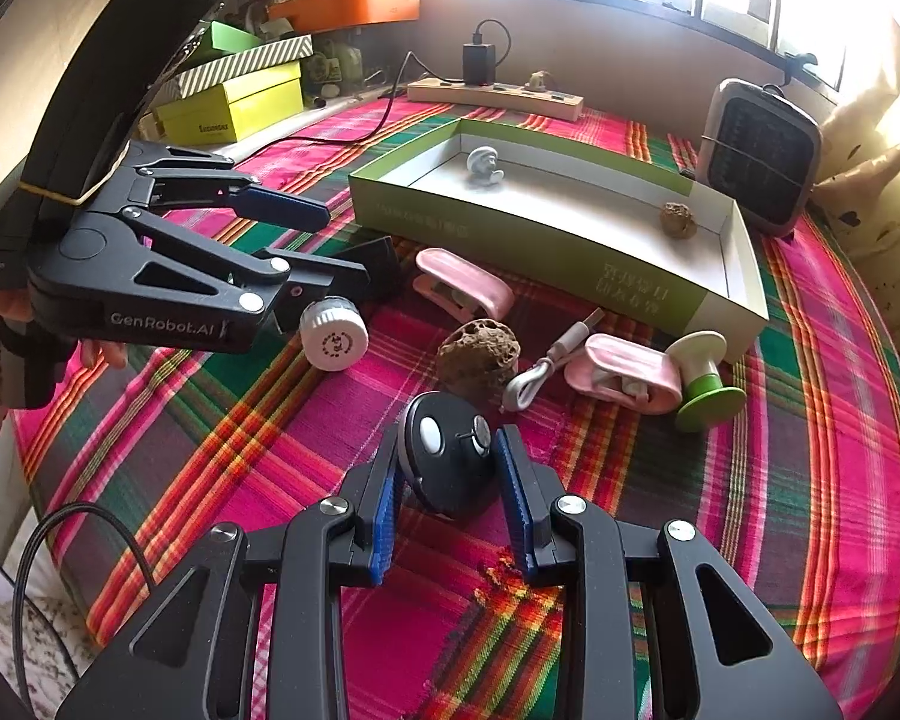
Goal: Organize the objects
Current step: 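Grasp the black round puck with the right gripper while the left grasps the black remote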
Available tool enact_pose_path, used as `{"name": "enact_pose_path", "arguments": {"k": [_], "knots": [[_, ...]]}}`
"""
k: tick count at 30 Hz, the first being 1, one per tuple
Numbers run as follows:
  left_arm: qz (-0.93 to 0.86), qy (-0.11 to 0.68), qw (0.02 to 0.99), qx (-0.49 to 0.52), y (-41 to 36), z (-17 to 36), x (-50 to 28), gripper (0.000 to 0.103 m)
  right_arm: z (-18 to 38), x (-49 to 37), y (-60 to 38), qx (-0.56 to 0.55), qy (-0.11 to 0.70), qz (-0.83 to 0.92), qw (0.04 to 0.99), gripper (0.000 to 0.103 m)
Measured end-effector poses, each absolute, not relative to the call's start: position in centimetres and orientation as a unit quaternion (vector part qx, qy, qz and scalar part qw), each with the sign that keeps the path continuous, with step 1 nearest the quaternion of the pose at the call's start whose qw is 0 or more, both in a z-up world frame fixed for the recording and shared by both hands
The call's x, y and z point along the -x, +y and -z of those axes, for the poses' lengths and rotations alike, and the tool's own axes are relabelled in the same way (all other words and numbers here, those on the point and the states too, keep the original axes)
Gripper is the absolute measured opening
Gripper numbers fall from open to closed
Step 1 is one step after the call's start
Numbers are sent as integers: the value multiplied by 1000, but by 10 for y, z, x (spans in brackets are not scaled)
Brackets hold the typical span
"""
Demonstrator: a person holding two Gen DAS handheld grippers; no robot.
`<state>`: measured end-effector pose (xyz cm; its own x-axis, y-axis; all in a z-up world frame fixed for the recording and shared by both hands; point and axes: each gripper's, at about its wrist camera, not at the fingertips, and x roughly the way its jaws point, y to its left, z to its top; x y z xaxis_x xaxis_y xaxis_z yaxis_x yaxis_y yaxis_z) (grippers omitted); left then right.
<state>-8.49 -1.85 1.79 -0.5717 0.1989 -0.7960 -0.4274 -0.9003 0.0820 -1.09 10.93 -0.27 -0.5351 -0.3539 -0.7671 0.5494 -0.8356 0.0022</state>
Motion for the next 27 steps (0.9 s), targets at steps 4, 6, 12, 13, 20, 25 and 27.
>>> {"name": "enact_pose_path", "arguments": {"k": [4, 6, 12, 13, 20, 25, 27], "knots": [[-876, 127, 162, 436, -22, -17, 88, 54, 3, 11, 109, -406, 120, 868, 260, 32], [-876, 127, 154, 439, -24, -16, 88, 54, 3, 11, 109, -405, 121, 868, 261, 32], [-874, 118, 131, 453, -32, -9, 91, 54, 4, 13, 110, -404, 119, 868, 262, 32], [-874, 114, 129, 455, -33, -8, 92, 54, 4, 13, 110, -404, 118, 869, 262, 32], [-878, 93, 114, 455, -36, -5, 95, 53, 3, 12, 108, -401, 123, 870, 260, 32], [-880, 76, 112, 455, -37, -4, 97, 44, 3, 11, 108, -401, 123, 870, 260, 32], [-881, 77, 113, 453, -35, -4, 97, 40, 3, 11, 108, -401, 123, 870, 260, 32]]}}
